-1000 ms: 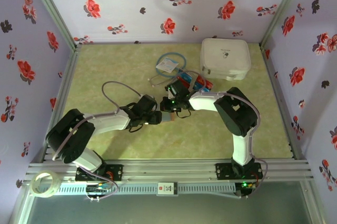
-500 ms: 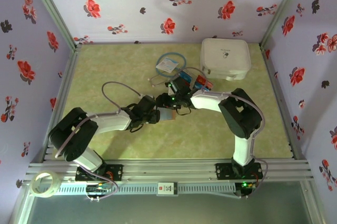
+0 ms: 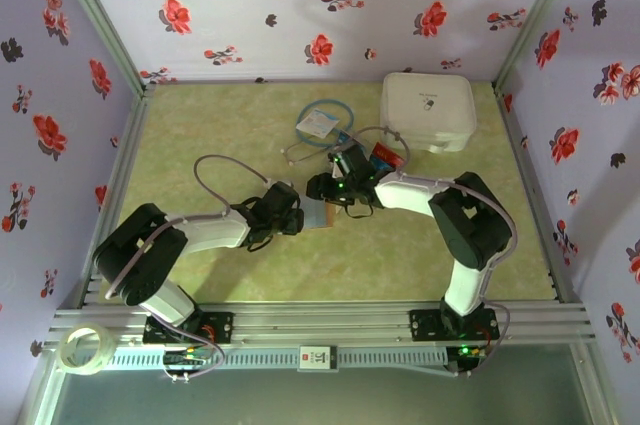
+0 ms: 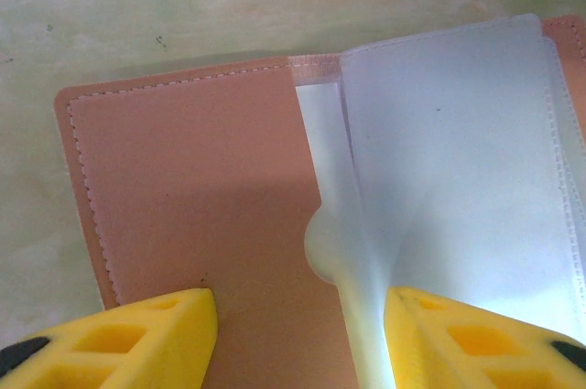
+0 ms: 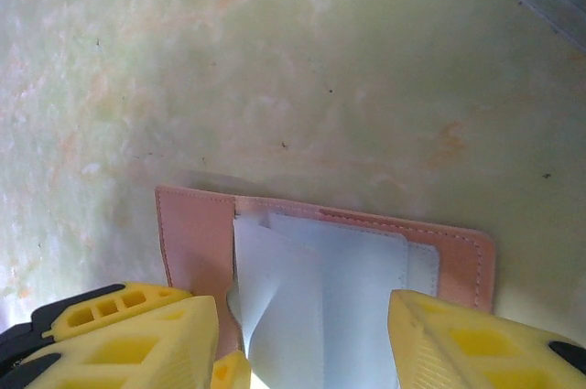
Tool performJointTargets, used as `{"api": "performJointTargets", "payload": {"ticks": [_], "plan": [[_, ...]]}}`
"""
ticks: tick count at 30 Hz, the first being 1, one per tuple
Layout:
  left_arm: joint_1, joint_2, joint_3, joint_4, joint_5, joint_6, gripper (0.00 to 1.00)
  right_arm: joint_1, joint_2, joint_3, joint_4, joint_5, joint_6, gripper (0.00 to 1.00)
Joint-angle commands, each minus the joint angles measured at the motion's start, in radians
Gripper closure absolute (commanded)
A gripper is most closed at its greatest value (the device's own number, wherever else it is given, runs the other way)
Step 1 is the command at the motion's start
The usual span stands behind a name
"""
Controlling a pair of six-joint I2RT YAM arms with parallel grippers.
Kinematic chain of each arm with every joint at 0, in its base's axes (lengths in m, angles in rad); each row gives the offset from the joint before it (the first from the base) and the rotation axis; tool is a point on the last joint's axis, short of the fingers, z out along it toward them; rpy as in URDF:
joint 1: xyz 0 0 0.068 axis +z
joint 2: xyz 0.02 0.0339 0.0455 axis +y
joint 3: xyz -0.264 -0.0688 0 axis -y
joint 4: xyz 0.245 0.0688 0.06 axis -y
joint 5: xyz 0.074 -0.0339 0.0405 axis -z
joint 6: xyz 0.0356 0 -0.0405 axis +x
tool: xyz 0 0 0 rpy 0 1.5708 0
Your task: Put the credit cards into the card holder
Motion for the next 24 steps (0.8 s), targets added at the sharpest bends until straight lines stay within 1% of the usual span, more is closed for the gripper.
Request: {"api": "performJointTargets", "payload": {"ticks": [1, 9, 13, 17, 20, 24], "plan": [[-0.006, 0.074, -0.043, -0.024, 0.038, 0.005, 0.47, 0.003, 0.034, -0.009, 0.053, -0.033, 0.032, 0.49], [-0.006, 0.079, -0.045, -0.020, 0.038, 0.005, 0.47, 0.023, 0.075, 0.020, 0.062, -0.056, 0.039, 0.52], [-0.006, 0.079, -0.047, -0.016, 0.038, 0.005, 0.47, 0.036, 0.077, 0.032, 0.061, -0.061, 0.038, 0.55], [-0.007, 0.073, -0.049, -0.010, 0.039, 0.009, 0.47, 0.044, 0.075, 0.043, 0.054, -0.072, 0.037, 0.56], [-0.006, 0.040, -0.048, -0.012, 0.038, 0.030, 0.42, 0.045, 0.066, 0.042, 0.060, -0.079, 0.050, 0.56], [-0.003, -0.077, -0.049, -0.028, 0.038, 0.060, 0.32, 0.051, 0.045, 0.038, 0.075, -0.089, 0.079, 0.53]]}}
